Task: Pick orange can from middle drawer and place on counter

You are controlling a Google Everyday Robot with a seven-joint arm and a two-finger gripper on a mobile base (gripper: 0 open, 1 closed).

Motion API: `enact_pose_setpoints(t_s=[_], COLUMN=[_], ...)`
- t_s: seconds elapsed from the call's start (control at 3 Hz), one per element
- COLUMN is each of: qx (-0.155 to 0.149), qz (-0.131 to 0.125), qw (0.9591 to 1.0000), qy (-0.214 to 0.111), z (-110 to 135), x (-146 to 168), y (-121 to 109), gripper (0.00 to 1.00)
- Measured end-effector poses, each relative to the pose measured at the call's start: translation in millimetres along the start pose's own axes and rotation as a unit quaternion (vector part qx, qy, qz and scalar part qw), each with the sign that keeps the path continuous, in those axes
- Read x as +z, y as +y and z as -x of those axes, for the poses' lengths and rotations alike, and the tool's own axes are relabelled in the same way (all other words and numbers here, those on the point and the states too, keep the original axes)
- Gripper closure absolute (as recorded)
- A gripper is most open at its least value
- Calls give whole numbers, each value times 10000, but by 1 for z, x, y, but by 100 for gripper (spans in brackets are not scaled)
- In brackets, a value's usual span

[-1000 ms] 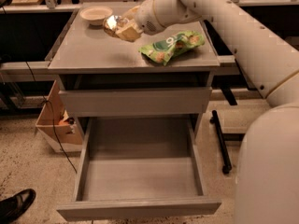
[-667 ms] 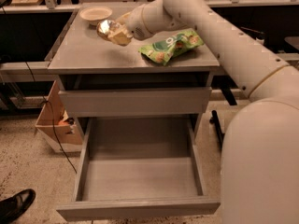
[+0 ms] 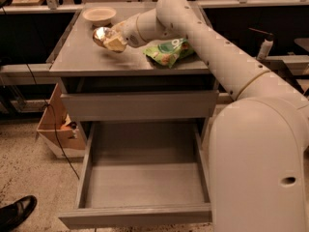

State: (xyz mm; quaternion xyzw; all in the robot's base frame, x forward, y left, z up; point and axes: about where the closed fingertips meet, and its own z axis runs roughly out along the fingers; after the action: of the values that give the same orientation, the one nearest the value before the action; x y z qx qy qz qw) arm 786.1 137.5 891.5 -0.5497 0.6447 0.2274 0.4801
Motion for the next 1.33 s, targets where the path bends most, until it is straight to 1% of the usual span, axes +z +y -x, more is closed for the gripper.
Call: enact_pose_setpoints(t_s=[0.33,0.67,1.0,1.33], qx=[127,181,175,169], qz=[72,146,162,164], qw=[9998,9995,9995,9996], qy=[-113,-193,-190,-184], z=[-4,-4,-5,-6], x=[11,18,18,17], y=[1,4,5,5], gripper=[58,34,4,0])
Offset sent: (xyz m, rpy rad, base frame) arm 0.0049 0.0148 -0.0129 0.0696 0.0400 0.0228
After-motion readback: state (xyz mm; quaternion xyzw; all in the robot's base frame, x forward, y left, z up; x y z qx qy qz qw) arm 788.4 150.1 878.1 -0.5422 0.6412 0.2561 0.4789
